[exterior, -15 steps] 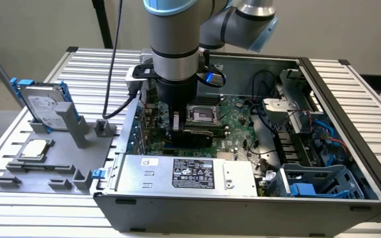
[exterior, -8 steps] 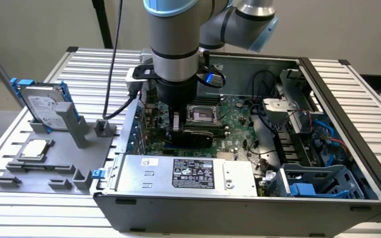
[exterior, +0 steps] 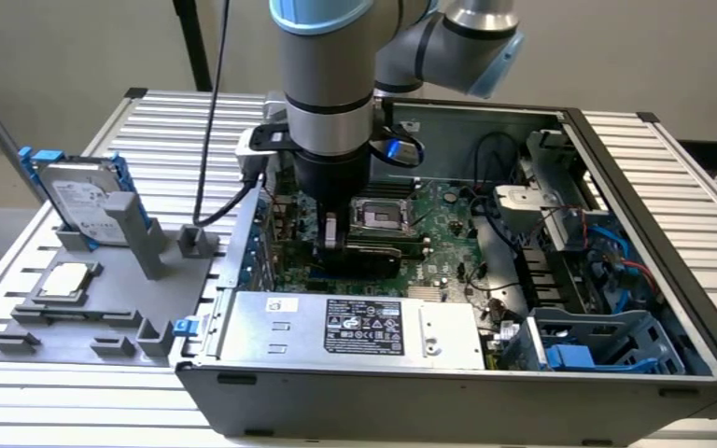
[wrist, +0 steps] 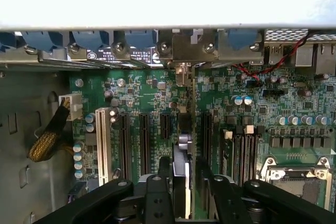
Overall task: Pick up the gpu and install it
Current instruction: 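Insert the gpu into the slot, then press down on the gpu until it lock into place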
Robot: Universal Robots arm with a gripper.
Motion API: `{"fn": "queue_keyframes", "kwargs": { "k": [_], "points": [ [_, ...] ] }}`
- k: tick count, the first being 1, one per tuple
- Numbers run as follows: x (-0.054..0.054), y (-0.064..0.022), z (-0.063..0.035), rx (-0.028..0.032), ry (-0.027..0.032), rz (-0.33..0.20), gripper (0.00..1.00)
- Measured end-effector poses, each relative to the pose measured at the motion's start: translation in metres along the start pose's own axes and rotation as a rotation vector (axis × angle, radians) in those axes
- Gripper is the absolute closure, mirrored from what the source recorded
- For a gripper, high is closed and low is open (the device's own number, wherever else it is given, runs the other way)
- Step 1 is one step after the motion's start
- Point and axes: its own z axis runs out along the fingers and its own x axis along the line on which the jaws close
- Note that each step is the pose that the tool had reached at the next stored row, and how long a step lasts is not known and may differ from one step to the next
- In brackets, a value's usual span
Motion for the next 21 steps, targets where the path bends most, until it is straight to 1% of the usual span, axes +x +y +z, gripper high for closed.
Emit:
{"fn": "queue_keyframes", "kwargs": {
  "k": [2, 4, 13, 14, 16, 17, 18, 19, 21],
  "points": [
    [0.000, 0.0001, -0.0011, -0.0008, 0.0005, 0.000, 0.65],
    [0.000, -0.0003, -0.0064, -0.0010, 0.0003, 0.000, 0.65],
    [-0.001, -0.0023, -0.0473, -0.0017, 0.0001, 0.000, 0.65],
    [-0.001, -0.0025, -0.0518, -0.0017, 0.0001, 0.000, 0.68],
    [-0.001, -0.0030, -0.0605, -0.0022, 0.0001, 0.000, 0.81],
    [-0.001, -0.0031, -0.0627, -0.0024, 0.0003, 0.000, 0.81],
    [-0.001, -0.0032, -0.0633, -0.0023, 0.0001, 0.000, 0.87],
    [-0.001, -0.0032, -0.0632, -0.0024, 0.0000, 0.000, 0.89],
    [-0.001, -0.0032, -0.0632, -0.0024, -0.0003, 0.000, 0.89]
  ]
}}
